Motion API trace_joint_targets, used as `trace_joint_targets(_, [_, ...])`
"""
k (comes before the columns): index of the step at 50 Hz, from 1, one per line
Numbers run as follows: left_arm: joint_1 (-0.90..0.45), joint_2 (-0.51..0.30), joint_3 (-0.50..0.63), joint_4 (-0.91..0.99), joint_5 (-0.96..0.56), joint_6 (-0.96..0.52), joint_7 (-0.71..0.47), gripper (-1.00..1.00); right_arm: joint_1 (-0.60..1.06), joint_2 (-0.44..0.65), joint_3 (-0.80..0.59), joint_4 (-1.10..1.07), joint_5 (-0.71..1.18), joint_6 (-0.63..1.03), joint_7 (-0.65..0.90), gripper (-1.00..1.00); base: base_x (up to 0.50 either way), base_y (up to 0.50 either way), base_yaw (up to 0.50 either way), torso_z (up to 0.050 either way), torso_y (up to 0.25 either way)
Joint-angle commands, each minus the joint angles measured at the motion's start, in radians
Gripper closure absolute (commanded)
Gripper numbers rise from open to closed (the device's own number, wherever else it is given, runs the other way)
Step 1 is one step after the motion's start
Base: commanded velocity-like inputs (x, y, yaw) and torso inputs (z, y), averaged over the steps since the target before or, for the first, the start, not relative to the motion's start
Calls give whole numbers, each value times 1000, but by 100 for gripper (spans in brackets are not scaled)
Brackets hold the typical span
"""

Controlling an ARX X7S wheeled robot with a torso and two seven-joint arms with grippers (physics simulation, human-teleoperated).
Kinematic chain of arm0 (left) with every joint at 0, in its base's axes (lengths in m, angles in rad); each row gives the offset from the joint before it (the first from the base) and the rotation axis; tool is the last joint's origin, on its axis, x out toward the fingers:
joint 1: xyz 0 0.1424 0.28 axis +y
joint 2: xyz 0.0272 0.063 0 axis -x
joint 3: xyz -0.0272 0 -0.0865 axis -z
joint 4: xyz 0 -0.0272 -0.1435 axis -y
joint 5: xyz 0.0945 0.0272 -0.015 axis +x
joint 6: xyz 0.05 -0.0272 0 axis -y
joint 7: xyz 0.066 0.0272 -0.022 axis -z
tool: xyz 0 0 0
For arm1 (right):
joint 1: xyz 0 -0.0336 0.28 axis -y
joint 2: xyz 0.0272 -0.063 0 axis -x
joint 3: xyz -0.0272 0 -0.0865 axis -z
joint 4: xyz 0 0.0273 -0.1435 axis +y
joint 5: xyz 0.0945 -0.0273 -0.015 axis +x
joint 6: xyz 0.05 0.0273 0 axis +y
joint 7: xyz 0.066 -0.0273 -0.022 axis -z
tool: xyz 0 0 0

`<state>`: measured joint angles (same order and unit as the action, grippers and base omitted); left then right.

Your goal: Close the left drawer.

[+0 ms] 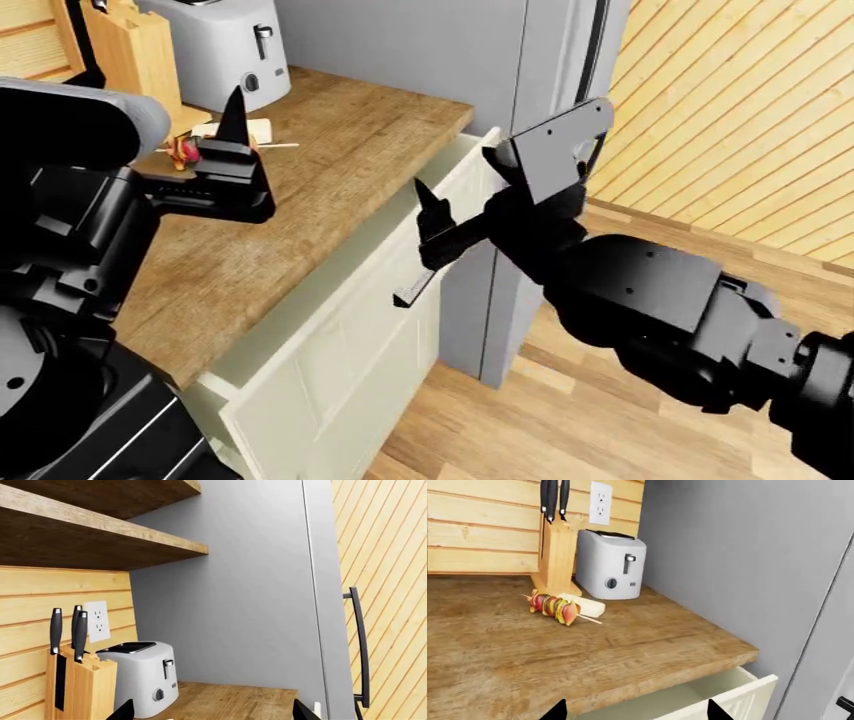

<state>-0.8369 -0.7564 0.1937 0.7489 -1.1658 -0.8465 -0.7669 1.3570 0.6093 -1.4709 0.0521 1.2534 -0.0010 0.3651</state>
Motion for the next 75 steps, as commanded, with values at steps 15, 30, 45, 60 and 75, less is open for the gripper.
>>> trace_joint_targets(15, [-10, 10, 1, -3, -9, 7, -12, -100, 237, 369, 125, -456, 102, 129, 315, -100, 0, 0, 0, 0, 0])
trace_joint_targets(30, [-35, 19, -3, 2, -38, 3, -33, -100, 375, 504, 190, -579, 184, 235, 419, -100, 0, 0, 0, 0, 0])
trace_joint_targets(45, [-137, 63, 3, 32, -205, -36, -153, -100, 391, 590, 209, -634, 213, 257, 466, -100, 0, 0, 0, 0, 0])
trace_joint_targets(60, [-440, 281, 119, -24, -527, -24, -480, -100, 392, 625, 221, -644, 224, 259, 467, -100, 0, 0, 0, 0, 0])
trace_joint_targets(75, [-510, 560, 293, -127, -567, 42, -689, -100, 375, 666, 229, -654, 224, 240, 466, -100, 0, 0, 0, 0, 0])
